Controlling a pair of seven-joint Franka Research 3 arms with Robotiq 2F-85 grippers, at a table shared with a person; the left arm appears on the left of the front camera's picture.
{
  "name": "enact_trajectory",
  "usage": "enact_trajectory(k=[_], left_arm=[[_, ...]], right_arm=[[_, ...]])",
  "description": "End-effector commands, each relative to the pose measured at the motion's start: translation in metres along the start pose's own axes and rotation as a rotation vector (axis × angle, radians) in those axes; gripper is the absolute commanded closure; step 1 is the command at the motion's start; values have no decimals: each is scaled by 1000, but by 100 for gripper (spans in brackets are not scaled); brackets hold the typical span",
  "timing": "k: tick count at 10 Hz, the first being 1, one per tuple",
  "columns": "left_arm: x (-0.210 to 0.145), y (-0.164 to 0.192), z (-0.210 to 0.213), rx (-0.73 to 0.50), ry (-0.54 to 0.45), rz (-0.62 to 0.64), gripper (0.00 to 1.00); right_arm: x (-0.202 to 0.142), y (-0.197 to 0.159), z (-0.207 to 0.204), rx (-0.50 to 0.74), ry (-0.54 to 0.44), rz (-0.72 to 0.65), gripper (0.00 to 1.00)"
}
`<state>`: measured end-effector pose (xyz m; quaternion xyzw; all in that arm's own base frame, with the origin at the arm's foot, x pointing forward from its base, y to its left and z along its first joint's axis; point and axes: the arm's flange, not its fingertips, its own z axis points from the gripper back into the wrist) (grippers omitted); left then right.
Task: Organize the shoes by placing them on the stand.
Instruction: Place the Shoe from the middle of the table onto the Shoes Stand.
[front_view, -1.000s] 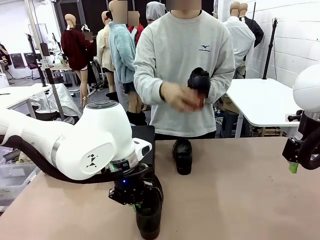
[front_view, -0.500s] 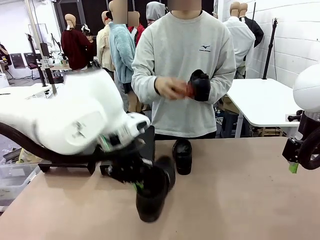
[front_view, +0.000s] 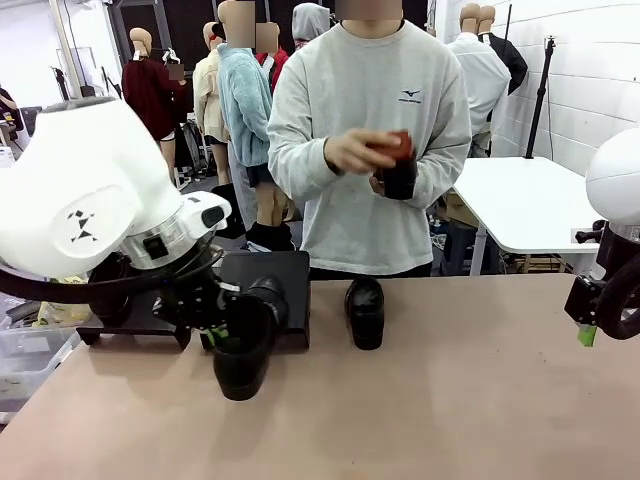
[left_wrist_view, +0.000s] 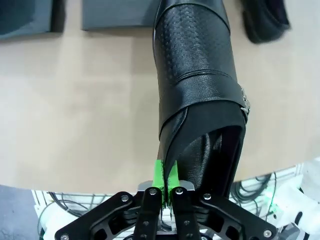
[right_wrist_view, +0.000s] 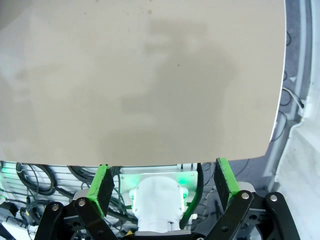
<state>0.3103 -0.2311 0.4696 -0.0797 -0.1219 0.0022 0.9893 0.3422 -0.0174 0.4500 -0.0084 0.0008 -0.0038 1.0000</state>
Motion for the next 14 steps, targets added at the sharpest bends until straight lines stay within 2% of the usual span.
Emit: enact_trajectory(k=[1, 2, 5, 6, 9, 11, 14], left_arm=[[5, 6, -5, 3, -27, 71, 100], [0, 0, 0, 0, 0, 0, 100], [4, 10, -10, 11, 5, 21, 100], [17, 17, -14, 25, -31, 12, 100], [73, 56, 23, 42, -302, 107, 100], [96, 79, 29, 17, -357, 105, 100], [133, 117, -7, 100, -370, 113, 100]], right_arm=[[0, 1, -1, -2, 6, -6, 0], [0, 1, -1, -2, 6, -6, 0], [0, 1, -1, -2, 6, -6, 0], [0, 1, -1, -2, 6, -6, 0], [0, 1, -1, -2, 6, -6, 0], [0, 1, -1, -2, 6, -6, 0], [0, 1, -1, -2, 6, -6, 0]])
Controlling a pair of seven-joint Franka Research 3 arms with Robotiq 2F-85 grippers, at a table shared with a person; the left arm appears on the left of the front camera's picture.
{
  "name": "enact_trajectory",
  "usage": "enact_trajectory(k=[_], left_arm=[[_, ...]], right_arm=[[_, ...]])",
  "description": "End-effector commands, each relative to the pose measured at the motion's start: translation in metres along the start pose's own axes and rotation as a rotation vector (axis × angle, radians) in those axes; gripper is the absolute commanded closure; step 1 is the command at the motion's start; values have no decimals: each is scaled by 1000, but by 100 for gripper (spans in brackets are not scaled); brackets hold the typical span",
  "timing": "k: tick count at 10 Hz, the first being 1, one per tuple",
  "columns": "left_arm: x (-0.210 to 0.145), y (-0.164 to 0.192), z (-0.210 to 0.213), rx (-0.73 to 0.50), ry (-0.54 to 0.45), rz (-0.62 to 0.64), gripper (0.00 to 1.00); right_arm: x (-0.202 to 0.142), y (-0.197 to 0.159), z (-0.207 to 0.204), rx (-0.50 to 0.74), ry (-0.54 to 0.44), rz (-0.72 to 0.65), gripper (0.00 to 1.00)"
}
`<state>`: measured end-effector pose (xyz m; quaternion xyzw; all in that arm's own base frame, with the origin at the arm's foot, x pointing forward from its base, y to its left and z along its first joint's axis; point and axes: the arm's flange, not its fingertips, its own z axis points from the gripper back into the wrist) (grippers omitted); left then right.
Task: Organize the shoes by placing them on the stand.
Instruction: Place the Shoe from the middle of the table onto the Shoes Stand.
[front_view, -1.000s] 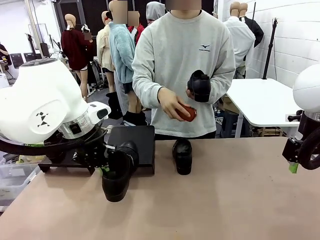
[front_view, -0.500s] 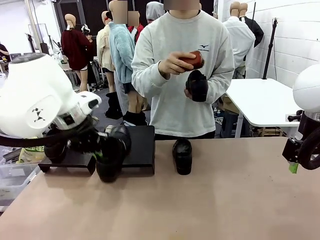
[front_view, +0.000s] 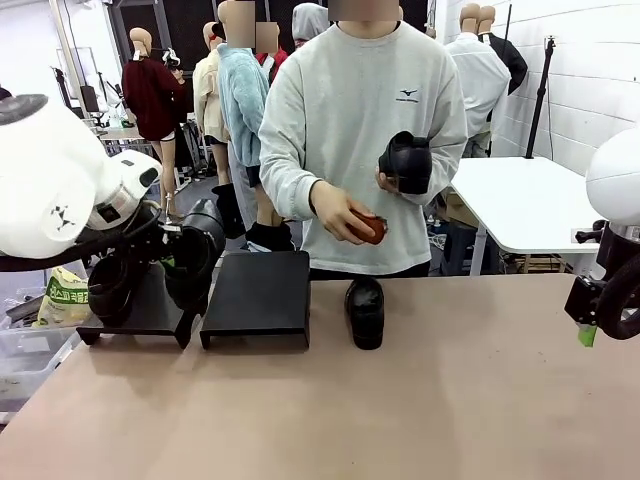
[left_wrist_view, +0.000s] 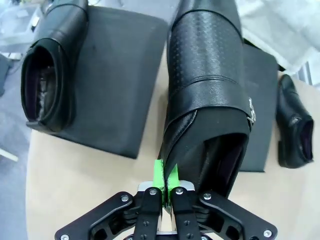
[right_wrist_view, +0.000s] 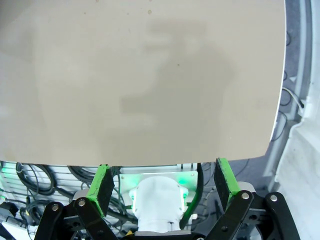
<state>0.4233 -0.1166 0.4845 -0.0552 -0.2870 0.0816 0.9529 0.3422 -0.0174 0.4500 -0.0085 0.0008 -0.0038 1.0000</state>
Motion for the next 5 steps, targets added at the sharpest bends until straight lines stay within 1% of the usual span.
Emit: enact_trajectory(k=[1, 2, 3, 5], left_arm=[[21, 10, -31, 64, 5, 0, 100], [22, 11, -30, 135, -22, 69, 100], [3, 11, -21, 25, 18, -2, 100], [3, 11, -21, 25, 18, -2, 100]], right_arm=[[0, 1, -1, -2, 6, -6, 0], [0, 1, -1, -2, 6, -6, 0], [0, 1, -1, -2, 6, -6, 0], [0, 1, -1, -2, 6, -6, 0]])
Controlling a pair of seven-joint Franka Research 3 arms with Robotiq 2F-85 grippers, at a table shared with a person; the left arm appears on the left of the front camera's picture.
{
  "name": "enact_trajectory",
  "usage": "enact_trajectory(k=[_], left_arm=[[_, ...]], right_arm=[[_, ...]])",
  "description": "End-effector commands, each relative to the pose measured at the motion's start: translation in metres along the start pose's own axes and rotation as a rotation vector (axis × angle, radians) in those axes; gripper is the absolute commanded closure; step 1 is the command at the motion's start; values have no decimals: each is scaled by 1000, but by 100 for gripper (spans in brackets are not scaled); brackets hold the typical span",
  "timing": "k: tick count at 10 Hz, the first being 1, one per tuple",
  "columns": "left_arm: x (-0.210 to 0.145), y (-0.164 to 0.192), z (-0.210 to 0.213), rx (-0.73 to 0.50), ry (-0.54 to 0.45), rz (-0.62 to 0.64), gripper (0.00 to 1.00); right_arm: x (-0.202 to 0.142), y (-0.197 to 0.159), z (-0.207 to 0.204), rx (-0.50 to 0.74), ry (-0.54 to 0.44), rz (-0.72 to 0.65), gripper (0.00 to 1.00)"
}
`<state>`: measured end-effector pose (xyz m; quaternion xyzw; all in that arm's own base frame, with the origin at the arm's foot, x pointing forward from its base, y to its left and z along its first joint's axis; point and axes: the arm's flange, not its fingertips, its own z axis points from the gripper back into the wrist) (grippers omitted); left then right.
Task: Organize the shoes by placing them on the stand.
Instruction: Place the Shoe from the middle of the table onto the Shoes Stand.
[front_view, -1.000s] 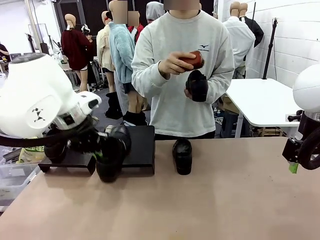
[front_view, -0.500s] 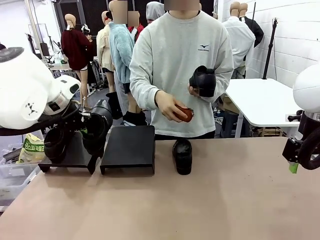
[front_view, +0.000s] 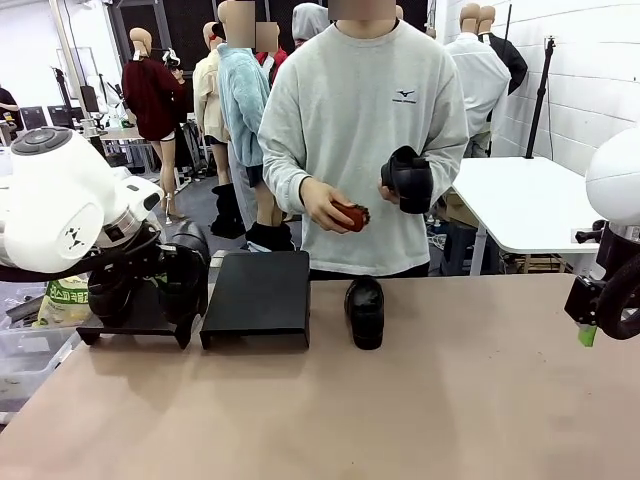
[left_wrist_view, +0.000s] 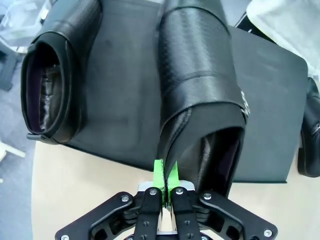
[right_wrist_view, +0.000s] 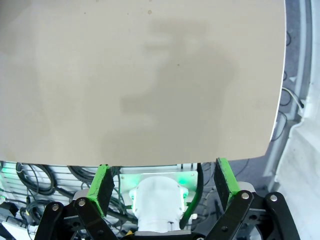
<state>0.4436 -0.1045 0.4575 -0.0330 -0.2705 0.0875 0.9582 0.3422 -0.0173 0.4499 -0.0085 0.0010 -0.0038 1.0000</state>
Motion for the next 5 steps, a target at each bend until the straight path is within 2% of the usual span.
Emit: enact_trajectory(k=[1, 5], left_arm=[[2, 7, -4, 10, 4, 12, 100], [36, 37, -15, 15, -26, 12, 100]], right_arm=[[0, 1, -1, -2, 5, -6, 0], [0, 1, -1, -2, 5, -6, 0]])
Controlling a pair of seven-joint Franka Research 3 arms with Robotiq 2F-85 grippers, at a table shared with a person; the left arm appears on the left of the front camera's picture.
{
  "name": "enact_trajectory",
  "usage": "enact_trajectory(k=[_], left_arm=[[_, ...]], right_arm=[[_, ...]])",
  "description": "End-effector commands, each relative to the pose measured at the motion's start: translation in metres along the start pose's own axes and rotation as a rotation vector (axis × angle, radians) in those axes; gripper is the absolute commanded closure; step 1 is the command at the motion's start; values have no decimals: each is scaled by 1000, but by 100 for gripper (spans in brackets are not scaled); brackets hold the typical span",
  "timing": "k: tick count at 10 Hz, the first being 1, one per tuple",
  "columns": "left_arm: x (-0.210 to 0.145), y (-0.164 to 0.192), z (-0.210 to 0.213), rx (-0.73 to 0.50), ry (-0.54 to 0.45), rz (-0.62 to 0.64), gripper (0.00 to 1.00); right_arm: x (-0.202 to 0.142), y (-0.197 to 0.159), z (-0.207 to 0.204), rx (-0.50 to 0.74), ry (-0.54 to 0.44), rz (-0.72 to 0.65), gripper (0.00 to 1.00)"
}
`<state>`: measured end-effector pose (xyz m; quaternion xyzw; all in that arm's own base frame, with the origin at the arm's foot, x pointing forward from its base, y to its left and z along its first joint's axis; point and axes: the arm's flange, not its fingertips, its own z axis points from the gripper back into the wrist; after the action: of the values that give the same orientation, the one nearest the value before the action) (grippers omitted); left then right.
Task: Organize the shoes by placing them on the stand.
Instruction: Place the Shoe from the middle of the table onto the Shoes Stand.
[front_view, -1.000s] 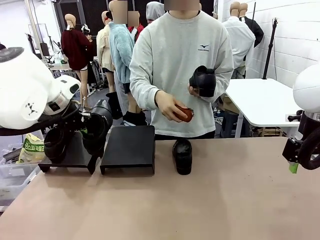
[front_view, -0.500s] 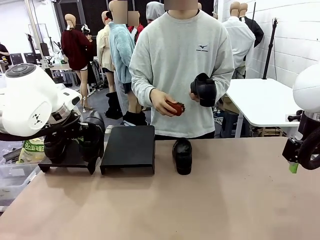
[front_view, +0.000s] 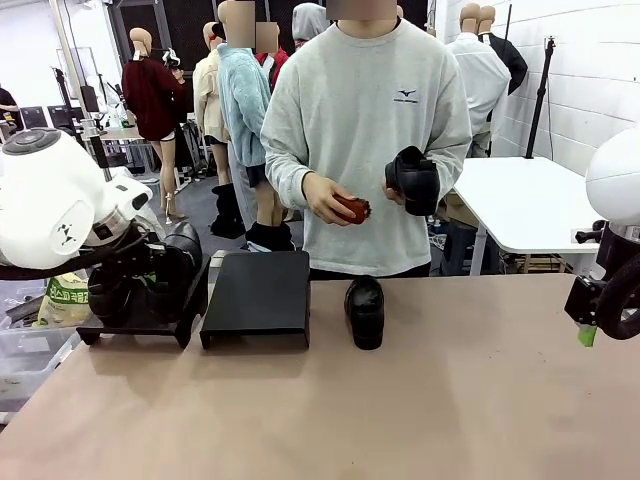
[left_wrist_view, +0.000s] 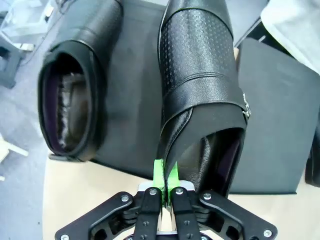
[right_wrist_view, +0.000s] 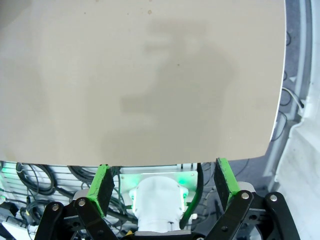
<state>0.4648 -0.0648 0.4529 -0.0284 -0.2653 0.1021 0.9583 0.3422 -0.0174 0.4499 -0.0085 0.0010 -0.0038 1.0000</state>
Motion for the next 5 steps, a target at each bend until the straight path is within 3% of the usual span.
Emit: enact_trajectory(k=[1, 5], left_arm=[[17, 4, -2, -18, -21, -4, 100], [24, 7, -29, -7, 13, -32, 100]], right_arm=[[0, 1, -1, -2, 5, -6, 0], [0, 1, -1, -2, 5, -6, 0]])
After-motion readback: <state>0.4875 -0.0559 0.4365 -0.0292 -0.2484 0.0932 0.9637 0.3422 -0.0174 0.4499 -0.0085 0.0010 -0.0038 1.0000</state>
